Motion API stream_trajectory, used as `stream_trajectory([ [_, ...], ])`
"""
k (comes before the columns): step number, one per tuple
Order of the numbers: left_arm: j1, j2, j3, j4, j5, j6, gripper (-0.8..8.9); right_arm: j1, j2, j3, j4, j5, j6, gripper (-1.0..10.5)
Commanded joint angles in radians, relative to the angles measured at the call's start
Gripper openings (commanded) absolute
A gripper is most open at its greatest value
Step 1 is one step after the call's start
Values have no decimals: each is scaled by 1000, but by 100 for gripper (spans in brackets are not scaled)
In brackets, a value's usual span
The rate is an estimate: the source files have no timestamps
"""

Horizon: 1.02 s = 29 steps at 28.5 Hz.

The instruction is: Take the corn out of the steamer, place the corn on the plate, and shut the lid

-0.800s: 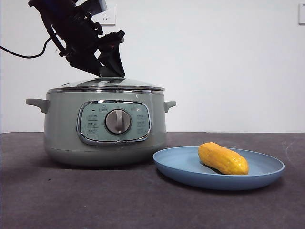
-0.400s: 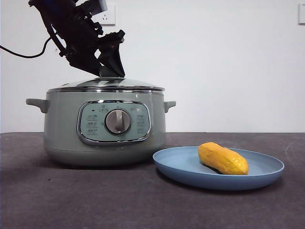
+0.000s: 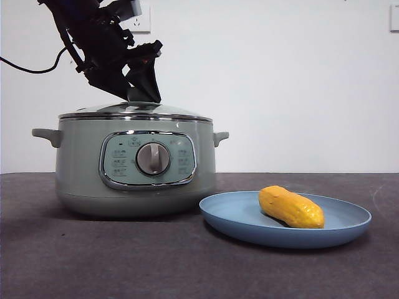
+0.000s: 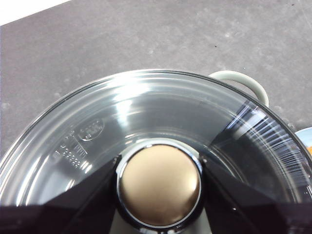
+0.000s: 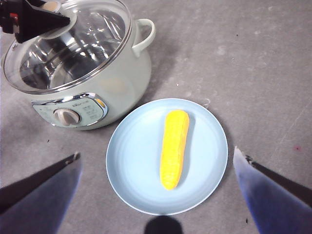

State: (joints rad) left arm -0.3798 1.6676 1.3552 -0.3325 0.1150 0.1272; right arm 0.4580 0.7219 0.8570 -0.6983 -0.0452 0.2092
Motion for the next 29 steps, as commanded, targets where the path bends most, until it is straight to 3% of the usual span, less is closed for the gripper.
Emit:
stream_trajectory([
  [1,2,7,6,-29,-7,34,-8,1,0,-5,9,2,-8,567],
  [5,2,7,6,-29,-6,31,56,1,0,-5,9,1,-9,567],
  [6,2,7,6,-27,-6,31,124,1,0,-5,9,1,-9,567],
  [9,3,7,6,-6,-7,31,444,1,0,-5,9,-1,-9,567],
  [11,3,6,6,10,-7,31,531,1,0,-5,8,-1,-9,567],
  [21,3,-39,8,11,-8,31,531,1,0,-5,8,-2,-9,567],
  [29,2,-186,8,-147,-3,30,530,1,0,-5,8,-6,-30,567],
])
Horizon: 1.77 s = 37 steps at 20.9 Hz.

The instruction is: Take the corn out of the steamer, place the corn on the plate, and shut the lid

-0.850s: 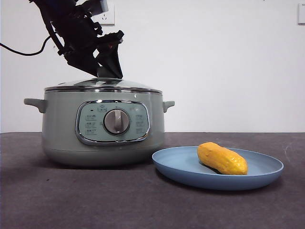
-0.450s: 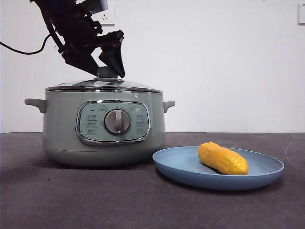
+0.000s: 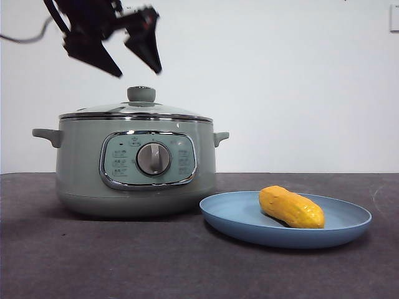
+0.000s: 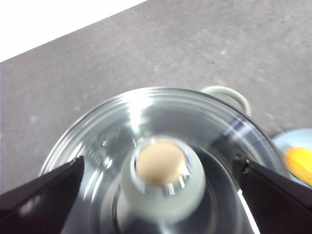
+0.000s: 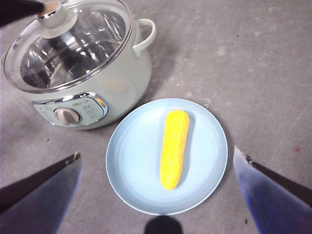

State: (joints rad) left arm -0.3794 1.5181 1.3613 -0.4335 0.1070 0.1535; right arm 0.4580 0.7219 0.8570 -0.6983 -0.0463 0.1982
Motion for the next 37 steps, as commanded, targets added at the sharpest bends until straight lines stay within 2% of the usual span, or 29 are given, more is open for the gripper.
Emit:
stream_trajectory([
  [1,2,-60,2,-79,7,1,530,1,0,-5,8,-8,-25,567],
  [6,-1,-210,2,-296,60,-4,530,1,0,-5,-7,-17,-76,566],
  [16,-1,-418,2,-623,117,-30,530,1,16,-5,-108,-167,-152,564],
  [21,-1,-441,2,-763,184,-29,527,1,18,-5,-138,-166,-162,562],
  [23,-1,-441,2,-796,188,-25,446,1,18,-5,-149,-166,-162,524],
  [24,-1,-441,2,-803,186,-25,371,1,18,-5,-154,-166,-162,463],
  [27,0,-441,2,-805,187,-26,108,1,18,-5,-161,-165,-162,225],
  [28,0,-441,2,-805,186,-26,-3,1,18,-5,-161,-165,-163,98],
  [29,0,-441,2,-805,187,-26,-9,1,18,-5,-161,-165,-163,0],
  [30,-1,-441,2,-805,186,-25,-6,1,18,-5,-162,-165,-163,-17],
  [37,0,-441,2,-791,183,-22,-4,1,18,-5,-164,-158,-153,1],
])
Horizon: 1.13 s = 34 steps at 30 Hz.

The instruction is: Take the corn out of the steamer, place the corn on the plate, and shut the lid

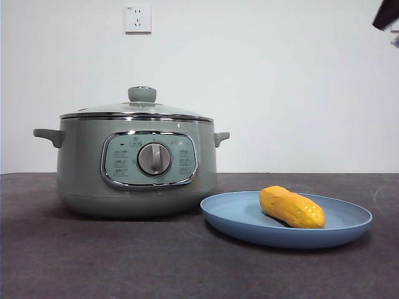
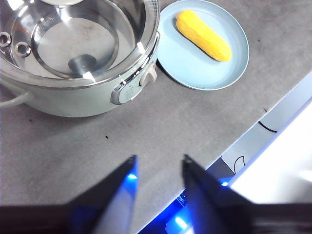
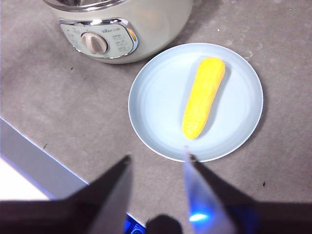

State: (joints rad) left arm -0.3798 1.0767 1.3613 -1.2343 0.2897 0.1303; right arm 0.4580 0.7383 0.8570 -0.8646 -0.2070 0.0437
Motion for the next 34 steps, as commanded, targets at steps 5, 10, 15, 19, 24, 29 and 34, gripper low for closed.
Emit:
stream_trajectory([
  [5,0,0,2,11,1,1,-4,1,0,-5,2,3,0,1],
  [10,0,0,2,12,1,1,-4,1,0,-5,2,3,0,1],
  [15,0,0,2,14,1,1,-4,1,0,-5,2,3,0,1],
  [19,-4,0,2,16,4,1,-4,1,0,-5,2,3,0,1],
  [24,11,-11,2,108,-53,13,-4,1,0,-5,2,3,0,1],
  [29,97,-105,-18,353,-18,201,-4,1,0,-5,2,3,0,1],
  [34,272,-279,-180,714,111,211,-4,1,0,-5,2,3,0,1],
])
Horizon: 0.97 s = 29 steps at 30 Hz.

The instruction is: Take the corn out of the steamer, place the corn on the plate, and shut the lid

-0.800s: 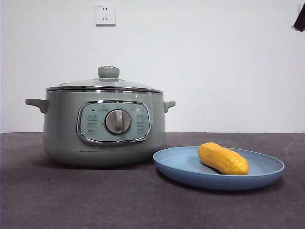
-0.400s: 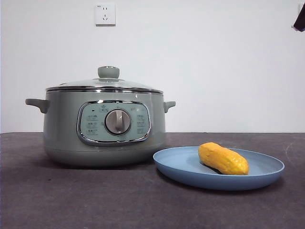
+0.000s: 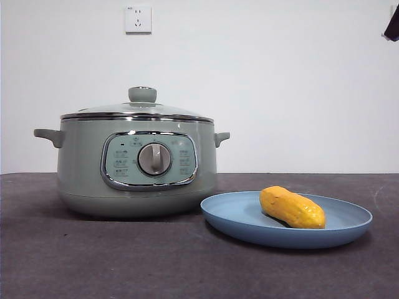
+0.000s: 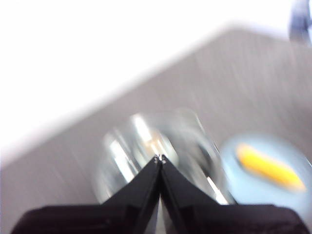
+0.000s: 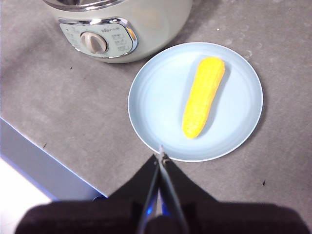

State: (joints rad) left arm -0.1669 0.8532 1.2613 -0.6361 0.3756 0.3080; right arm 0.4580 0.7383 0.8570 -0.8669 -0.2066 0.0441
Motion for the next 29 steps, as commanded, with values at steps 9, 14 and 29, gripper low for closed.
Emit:
stream_trajectory([
  [9,215,-381,-544,360,-162,32,-4,1,0,-5,5,3,0,1],
  [14,229,-533,-778,412,-165,23,-4,1,1,-5,5,3,0,1],
  [29,242,-798,-1235,519,-246,-174,-4,1,0,-5,5,3,0,1],
])
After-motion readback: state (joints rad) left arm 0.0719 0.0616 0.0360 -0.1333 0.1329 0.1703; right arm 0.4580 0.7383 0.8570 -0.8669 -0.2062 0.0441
